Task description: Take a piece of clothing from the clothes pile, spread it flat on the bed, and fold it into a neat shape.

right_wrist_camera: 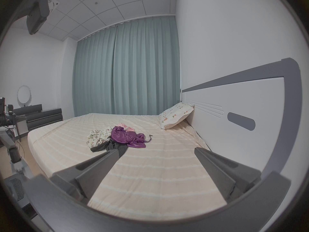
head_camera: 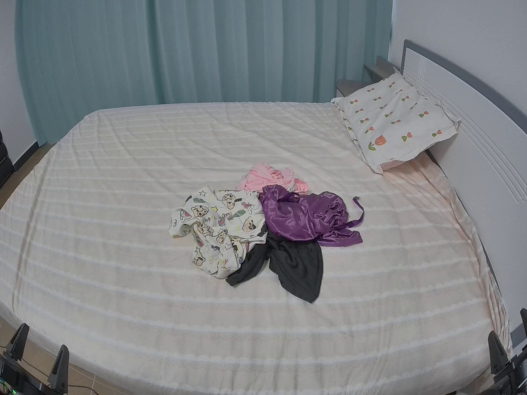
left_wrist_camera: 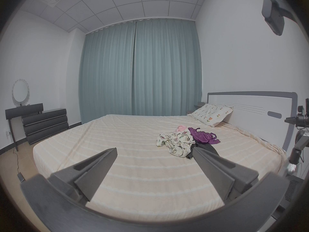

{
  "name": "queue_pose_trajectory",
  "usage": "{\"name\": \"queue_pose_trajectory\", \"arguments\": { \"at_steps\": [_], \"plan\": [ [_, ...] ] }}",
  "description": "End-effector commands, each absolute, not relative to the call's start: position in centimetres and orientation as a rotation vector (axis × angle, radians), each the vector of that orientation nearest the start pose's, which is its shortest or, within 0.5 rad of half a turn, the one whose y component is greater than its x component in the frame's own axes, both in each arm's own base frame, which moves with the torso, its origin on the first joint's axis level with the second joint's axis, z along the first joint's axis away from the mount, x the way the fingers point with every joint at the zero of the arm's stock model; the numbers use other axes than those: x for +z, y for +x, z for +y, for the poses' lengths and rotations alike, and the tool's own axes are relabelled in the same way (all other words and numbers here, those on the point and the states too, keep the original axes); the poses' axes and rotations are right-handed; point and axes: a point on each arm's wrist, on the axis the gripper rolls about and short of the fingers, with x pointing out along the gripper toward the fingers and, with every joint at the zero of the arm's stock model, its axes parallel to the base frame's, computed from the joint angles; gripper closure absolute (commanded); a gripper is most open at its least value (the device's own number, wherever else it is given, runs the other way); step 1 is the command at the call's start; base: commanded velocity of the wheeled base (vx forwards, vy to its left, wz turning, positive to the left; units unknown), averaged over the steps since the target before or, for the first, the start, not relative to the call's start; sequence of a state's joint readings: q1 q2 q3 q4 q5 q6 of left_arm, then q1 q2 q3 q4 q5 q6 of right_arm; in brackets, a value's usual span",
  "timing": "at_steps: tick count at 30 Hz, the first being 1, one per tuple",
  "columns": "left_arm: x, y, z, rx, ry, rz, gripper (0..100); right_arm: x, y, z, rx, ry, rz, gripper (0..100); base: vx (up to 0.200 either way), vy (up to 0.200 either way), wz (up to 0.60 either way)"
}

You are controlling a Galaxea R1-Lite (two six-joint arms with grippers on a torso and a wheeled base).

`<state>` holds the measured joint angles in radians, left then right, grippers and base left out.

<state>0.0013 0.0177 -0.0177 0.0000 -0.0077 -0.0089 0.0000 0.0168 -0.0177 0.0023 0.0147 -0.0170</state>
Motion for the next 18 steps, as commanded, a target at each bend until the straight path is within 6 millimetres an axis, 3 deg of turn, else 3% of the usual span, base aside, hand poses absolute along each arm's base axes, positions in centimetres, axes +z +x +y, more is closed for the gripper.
{"name": "queue_pose_trajectory", "arguments": {
  "at_steps": [1,5,6,7,8,11,13,14,15,18],
  "plan": [
    [7.6,-2.3,0.0,-0.006,-0.008,-0.002,0,7.6,-2.3,0.0,0.015,-0.023,0.003,0,0.000,0.000,0.00],
    [7.7,-2.3,0.0,-0.006,-0.011,-0.003,0,8.2,-2.4,0.1,0.027,-0.025,-0.014,0,0.000,0.000,0.00],
    [7.7,-2.3,0.0,-0.006,-0.009,-0.003,0,10.3,-2.7,0.1,0.046,-0.010,-0.063,0,0.000,0.000,0.00],
    [7.6,-2.3,0.0,-0.006,-0.009,-0.002,0,10.7,-2.8,0.1,0.049,-0.006,-0.074,0,0.000,0.000,0.00],
    [7.7,-2.3,0.0,-0.011,-0.011,-0.003,0,15.6,-2.9,0.1,0.077,0.063,-0.106,0,0.000,0.000,0.00],
    [7.7,-2.3,0.0,-0.011,-0.011,-0.003,0,16.2,-1.0,0.2,0.143,0.082,0.033,0,0.000,0.000,0.00],
    [7.7,-2.3,0.0,-0.014,-0.011,-0.003,0,16.1,1.8,0.5,0.244,0.094,0.208,0,0.000,0.000,0.00],
    [7.7,-2.3,0.0,-0.014,-0.011,-0.003,0,16.1,1.8,0.5,0.244,0.094,0.208,0,0.000,0.000,0.00],
    [7.7,-2.3,0.0,-0.012,-0.011,-0.003,0,16.3,4.4,0.8,0.290,0.119,0.312,0,0.000,0.000,0.00],
    [7.7,-2.3,0.0,-0.015,-0.011,-0.003,0,16.6,8.6,1.4,0.350,0.158,0.410,0,0.000,0.000,0.00]
  ]
}}
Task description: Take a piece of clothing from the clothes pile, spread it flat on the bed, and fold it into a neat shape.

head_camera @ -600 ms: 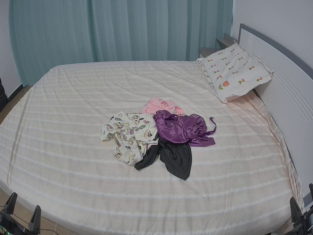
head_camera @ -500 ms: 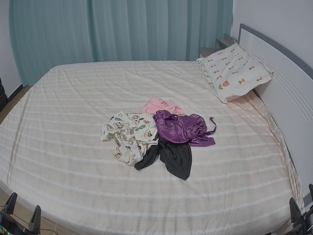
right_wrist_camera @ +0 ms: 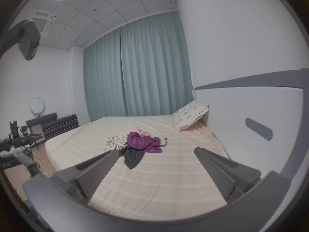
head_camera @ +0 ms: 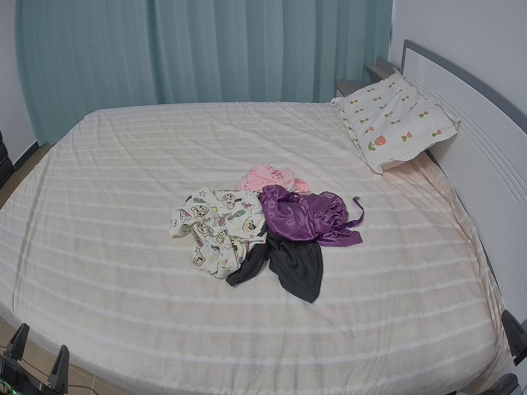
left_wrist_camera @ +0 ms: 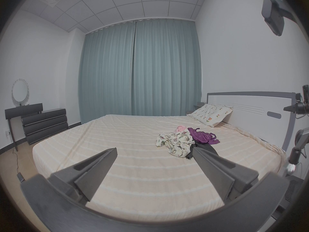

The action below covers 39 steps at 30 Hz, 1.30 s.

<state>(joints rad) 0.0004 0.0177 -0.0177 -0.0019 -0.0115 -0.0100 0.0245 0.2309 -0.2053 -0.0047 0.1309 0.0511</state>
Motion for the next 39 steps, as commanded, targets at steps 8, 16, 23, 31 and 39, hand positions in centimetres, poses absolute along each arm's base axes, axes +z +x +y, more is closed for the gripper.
{"name": "queue_pose_trajectory", "arguments": {
  "at_steps": [8,16,23,31,39],
  "plan": [
    [7.7,-2.2,0.0,-0.015,-0.012,0.002,0,14.1,19.8,5.7,0.446,0.254,0.591,0,0.000,0.000,0.00],
    [7.7,-2.3,0.0,-0.014,-0.012,0.000,0,9.8,27.8,9.8,0.413,0.373,0.695,0,0.000,0.000,0.00],
    [7.7,-2.3,0.0,-0.014,-0.015,0.000,0,5.4,30.7,13.1,0.370,0.482,0.800,0,0.000,0.000,0.00],
    [7.7,-2.2,0.0,-0.014,-0.015,0.002,0,-0.6,34.8,15.4,0.253,0.530,0.789,0,0.000,0.000,0.00],
    [7.7,-2.2,0.0,-0.014,-0.017,0.006,0,-3.4,35.2,18.4,0.253,0.534,0.826,0,0.000,0.000,0.00]
  ]
}}
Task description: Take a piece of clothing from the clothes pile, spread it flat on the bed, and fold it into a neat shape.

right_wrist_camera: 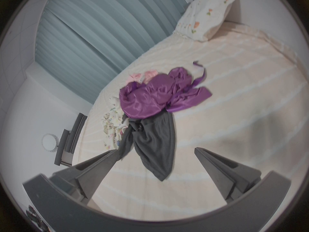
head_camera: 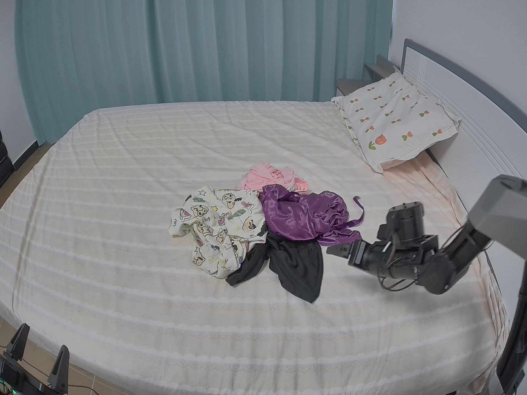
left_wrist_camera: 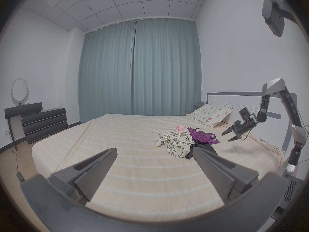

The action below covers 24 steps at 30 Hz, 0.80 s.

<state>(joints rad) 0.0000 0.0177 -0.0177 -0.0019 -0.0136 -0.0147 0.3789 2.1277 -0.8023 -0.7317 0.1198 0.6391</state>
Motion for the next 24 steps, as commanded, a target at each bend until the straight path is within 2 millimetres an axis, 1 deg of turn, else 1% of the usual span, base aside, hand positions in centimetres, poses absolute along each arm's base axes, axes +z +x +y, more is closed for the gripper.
{"name": "queue_pose_trajectory", "arguments": {
  "at_steps": [1,2,5,9,13,19,24],
  "plan": [
    [7.7,-2.2,0.0,-0.014,-0.017,0.006,0,-3.8,35.3,18.9,0.248,0.527,0.822,0,0.000,0.000,0.00],
    [7.7,-2.2,0.0,-0.014,-0.017,0.005,0,-4.3,35.6,19.1,0.234,0.520,0.818,0,0.000,0.000,0.00],
    [7.7,-2.2,0.0,-0.014,-0.017,0.002,0,-5.0,35.9,19.2,0.218,0.515,0.815,0,0.000,0.000,0.00],
    [7.7,-2.2,0.0,-0.015,-0.015,0.005,0,-5.2,36.4,19.6,0.225,0.515,0.807,0,0.000,0.000,0.00],
    [7.7,-2.3,0.0,-0.014,-0.014,-0.003,0,-5.4,37.1,20.7,0.241,0.515,0.798,0,0.000,0.000,0.00],
    [7.7,-2.3,0.0,-0.014,-0.012,-0.005,0,-5.7,38.4,21.9,0.223,0.502,0.789,0,0.000,0.000,0.00],
    [7.7,-2.3,0.0,-0.015,-0.011,-0.005,0,-6.0,38.4,22.7,0.242,0.498,0.790,0,0.000,0.000,0.00]
  ]
}}
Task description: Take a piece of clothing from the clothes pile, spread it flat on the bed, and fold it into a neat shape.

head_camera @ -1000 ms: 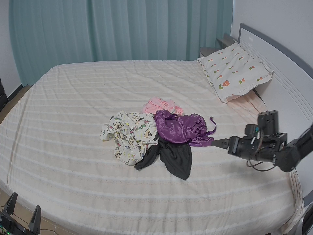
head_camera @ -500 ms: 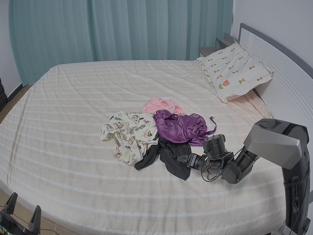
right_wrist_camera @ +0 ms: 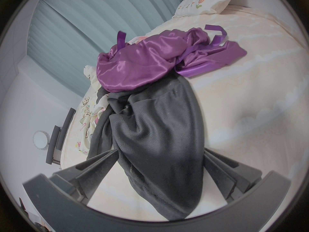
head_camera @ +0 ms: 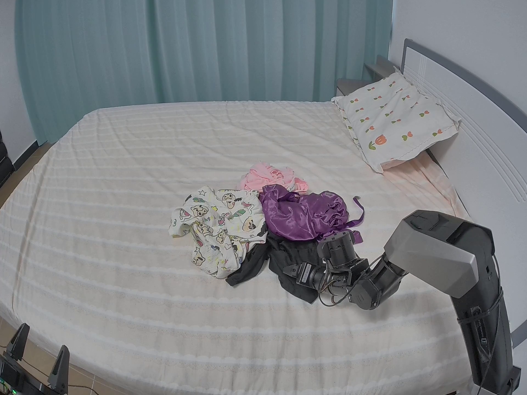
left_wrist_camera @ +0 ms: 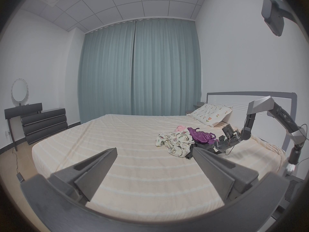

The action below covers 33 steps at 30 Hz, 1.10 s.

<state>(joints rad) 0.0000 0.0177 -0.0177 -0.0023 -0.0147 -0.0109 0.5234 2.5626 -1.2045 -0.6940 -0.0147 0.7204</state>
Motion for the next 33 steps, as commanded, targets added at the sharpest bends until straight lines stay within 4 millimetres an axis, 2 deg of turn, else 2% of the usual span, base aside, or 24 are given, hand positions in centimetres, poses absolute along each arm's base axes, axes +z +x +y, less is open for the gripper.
{"name": "queue_pose_trajectory", "arguments": {
  "at_steps": [1,2,13,14,17,21,24,25,26,27,28,33],
  "plan": [
    [7.7,-2.3,0.0,-0.015,-0.009,-0.005,0,-6.0,38.5,23.3,0.256,0.497,0.784,0,0.000,0.000,0.00],
    [7.7,-2.3,0.0,-0.015,-0.009,-0.006,0,-6.1,38.6,23.5,0.259,0.497,0.783,100,0.000,0.000,0.00],
    [7.7,-2.3,0.0,0.001,-0.021,-0.006,0,-5.7,38.5,23.0,0.240,0.532,0.779,100,0.000,0.000,0.00],
    [7.7,-2.3,0.0,0.021,-0.026,-0.008,0,-4.6,37.9,22.6,0.216,0.599,0.790,100,0.000,0.000,0.00],
    [7.7,-2.3,0.1,0.028,-0.028,-0.008,0,-3.3,37.1,22.2,0.185,0.682,0.800,100,0.000,0.000,0.00],
    [7.7,-2.3,0.1,0.027,-0.026,-0.010,0,-2.1,36.4,21.7,0.169,0.733,0.801,100,0.000,0.000,0.00],
    [7.8,-2.3,0.1,0.029,-0.025,-0.017,0,-2.0,35.7,21.2,0.166,0.755,0.792,100,0.000,0.000,0.00],
    [8.7,-2.5,0.1,0.034,-0.035,-0.054,0,-2.1,35.5,21.1,0.171,0.760,0.785,100,0.000,0.000,0.00],
    [10.7,-3.0,0.1,0.035,-0.051,-0.125,0,-2.2,35.3,21.1,0.178,0.766,0.774,100,0.000,0.000,0.00],
    [10.7,-3.0,0.1,0.035,-0.051,-0.125,0,-2.2,35.3,21.1,0.178,0.766,0.774,100,0.000,0.000,0.00],
    [14.3,-3.4,0.1,0.011,-0.100,-0.157,0,-2.2,35.1,20.9,0.204,0.783,0.737,100,0.000,0.000,0.00],
    [14.5,0.7,-0.4,-0.169,-0.101,0.161,0,-2.9,34.6,20.7,0.233,0.799,0.691,100,0.000,0.000,0.00]
  ]
}}
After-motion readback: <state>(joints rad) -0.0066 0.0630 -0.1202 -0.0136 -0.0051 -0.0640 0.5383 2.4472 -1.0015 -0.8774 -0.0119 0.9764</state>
